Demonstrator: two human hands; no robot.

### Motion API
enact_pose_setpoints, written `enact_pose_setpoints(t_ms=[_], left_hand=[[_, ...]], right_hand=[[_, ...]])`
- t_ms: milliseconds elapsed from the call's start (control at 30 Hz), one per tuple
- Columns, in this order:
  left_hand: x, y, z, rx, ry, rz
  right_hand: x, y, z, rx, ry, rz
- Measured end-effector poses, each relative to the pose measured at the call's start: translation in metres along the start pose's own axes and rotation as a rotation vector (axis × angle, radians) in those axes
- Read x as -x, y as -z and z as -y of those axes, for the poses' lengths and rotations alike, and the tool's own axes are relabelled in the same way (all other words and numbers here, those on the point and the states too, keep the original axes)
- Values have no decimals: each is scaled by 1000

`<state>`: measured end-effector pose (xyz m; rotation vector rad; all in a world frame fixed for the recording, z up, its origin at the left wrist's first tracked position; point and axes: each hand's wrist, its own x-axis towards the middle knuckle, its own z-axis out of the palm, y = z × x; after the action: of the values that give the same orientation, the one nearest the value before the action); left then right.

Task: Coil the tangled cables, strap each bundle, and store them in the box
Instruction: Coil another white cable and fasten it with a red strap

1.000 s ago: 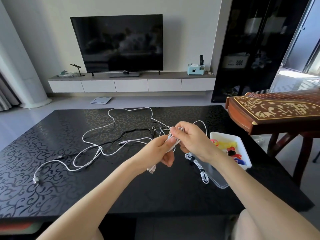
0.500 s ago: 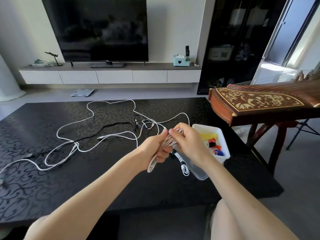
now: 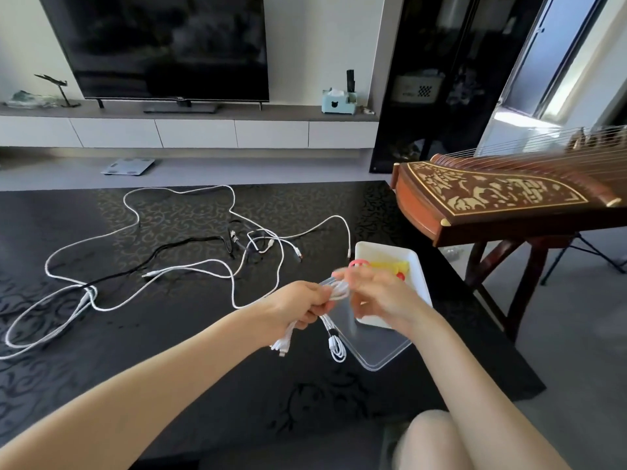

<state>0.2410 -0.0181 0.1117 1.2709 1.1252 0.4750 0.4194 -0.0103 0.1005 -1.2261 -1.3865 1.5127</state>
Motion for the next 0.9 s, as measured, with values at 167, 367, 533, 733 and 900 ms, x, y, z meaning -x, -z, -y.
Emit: enact_pose_setpoints(t_ms=[167, 367, 533, 733, 900], left_hand=[[-15, 18, 6, -28, -112, -197], [-20, 31, 12, 1, -156, -289], [-16, 40, 20, 76, -135, -380], [-1, 43, 25, 134, -115, -458], [25, 44, 29, 20, -192, -519]], right_hand=[[-60, 54, -21, 866, 24, -581], [-104, 66, -45, 1158, -56, -372], [-94, 55, -39, 1022, 232, -456], [-34, -19, 4, 170, 270, -148], [8, -83, 21, -61, 282, -176]])
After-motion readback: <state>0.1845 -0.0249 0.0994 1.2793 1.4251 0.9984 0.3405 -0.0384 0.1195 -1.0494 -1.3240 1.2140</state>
